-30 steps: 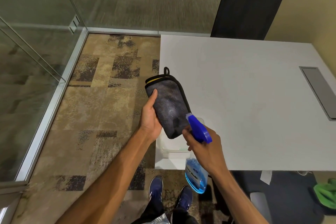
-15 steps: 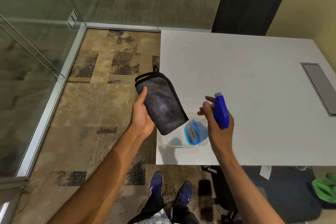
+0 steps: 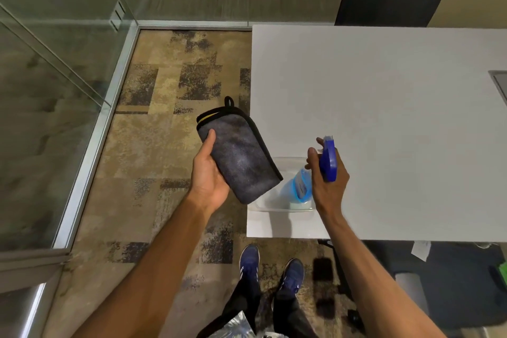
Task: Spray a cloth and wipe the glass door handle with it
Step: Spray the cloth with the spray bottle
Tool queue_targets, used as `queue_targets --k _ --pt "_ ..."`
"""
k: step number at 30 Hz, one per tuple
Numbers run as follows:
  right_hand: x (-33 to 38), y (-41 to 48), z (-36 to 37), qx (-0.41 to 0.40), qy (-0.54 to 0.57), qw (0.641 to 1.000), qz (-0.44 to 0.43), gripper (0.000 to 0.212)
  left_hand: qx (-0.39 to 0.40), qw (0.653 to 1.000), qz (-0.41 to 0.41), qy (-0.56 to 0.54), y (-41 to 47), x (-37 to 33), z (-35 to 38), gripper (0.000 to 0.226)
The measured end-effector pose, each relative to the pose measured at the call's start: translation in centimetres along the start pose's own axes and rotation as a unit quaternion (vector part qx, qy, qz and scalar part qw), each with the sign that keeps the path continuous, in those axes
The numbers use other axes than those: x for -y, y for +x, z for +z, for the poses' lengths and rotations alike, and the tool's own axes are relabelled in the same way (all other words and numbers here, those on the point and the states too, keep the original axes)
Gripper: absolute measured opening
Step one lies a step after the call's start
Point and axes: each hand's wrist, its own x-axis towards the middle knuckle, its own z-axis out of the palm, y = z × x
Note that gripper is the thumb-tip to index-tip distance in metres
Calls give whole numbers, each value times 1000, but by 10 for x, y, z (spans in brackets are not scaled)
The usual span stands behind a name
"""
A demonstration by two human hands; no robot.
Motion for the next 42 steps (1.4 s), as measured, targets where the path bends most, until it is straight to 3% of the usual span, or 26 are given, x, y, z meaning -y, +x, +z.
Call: queue_targets --k 7,14,33,42 --pt "-19 7 -3 -14 -23 999 -20 38 -6 1000 -11 -4 3 5 1 56" --pt "-20 10 -10 2 -15 1000 -21 24 -6 1000 -15 0 4 7 4 57" --pt "-18 -3 -20 43 -40 995 75 96 -5 1000 -18 2 2 13 17 56" --pt "-7 -25 -44 55 -63 990 110 107 9 1000 -24 -15 -3 13 27 53"
